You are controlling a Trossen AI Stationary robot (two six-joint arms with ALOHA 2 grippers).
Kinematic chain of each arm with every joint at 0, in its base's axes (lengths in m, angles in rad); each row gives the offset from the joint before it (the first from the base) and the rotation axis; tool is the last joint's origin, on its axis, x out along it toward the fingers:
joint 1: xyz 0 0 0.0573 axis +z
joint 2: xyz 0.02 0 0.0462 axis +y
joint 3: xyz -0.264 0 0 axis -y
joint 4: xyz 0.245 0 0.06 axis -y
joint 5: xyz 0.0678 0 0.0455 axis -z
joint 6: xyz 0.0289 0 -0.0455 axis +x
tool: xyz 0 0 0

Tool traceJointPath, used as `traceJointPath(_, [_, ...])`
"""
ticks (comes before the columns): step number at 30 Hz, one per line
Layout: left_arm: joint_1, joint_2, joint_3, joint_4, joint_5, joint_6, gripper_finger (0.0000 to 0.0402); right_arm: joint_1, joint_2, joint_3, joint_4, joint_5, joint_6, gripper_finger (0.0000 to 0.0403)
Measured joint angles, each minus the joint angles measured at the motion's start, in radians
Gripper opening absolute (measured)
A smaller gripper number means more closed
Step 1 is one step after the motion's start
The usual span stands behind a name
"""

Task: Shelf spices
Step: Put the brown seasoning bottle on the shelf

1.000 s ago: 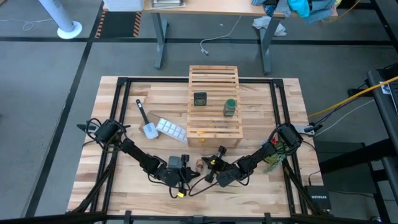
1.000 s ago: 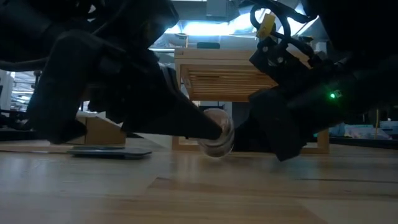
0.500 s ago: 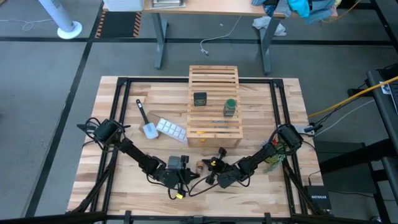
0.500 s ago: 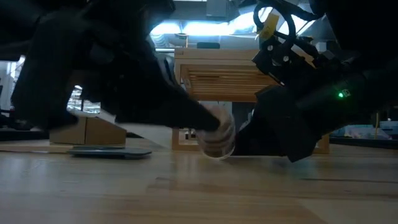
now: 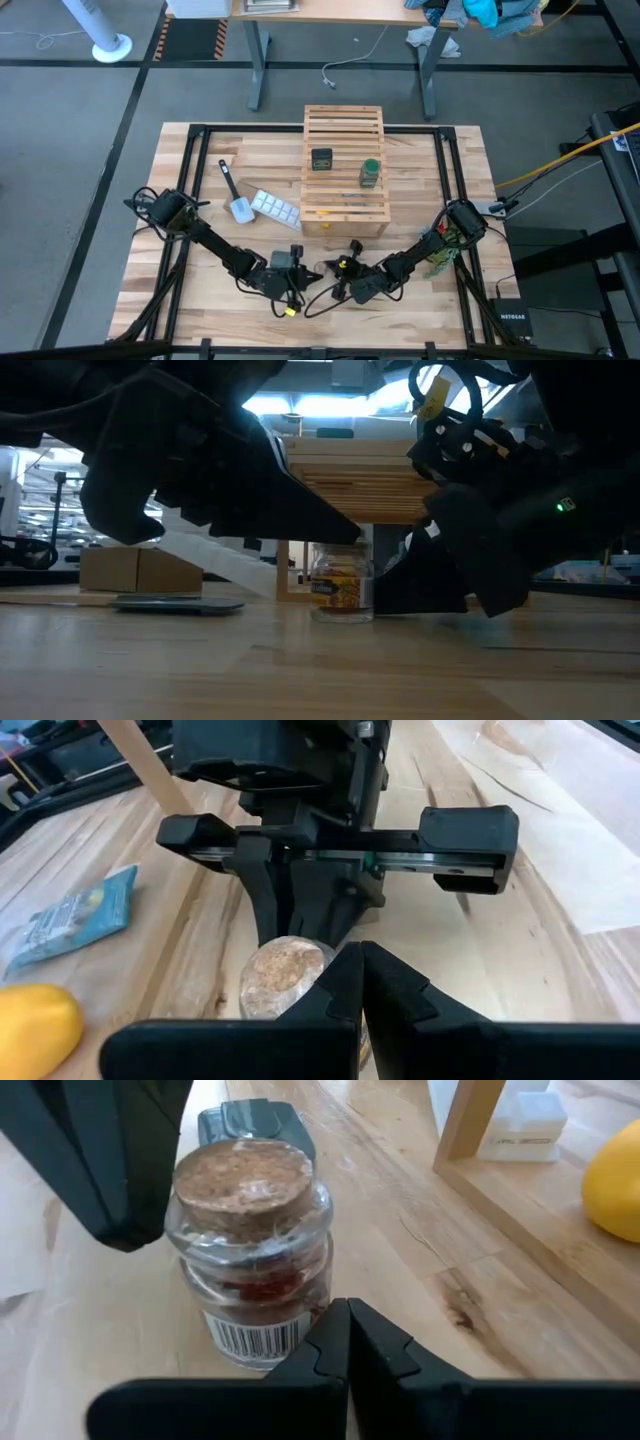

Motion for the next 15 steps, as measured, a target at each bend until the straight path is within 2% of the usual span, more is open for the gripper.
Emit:
traceJointPath(5, [-0.001,0.001,-0.001,-0.004,-0.010,-0.001,0.0000,0.000,0.000,0.000,-0.003,0.023,-0.007,0.0007])
traceJointPath(10, [-0.025,-0.001,-0.001,0.005,-0.113,0.048,0.0000,-0.001,0.000,0.000,-0.011,0.080,-0.011,0.0007])
traceJointPath(15, [-0.069,-0.057,-0.001,-0.003,-0.188,0.117,0.0000,-0.001,-0.004,0.000,-0.012,0.099,-0.038,0.0007])
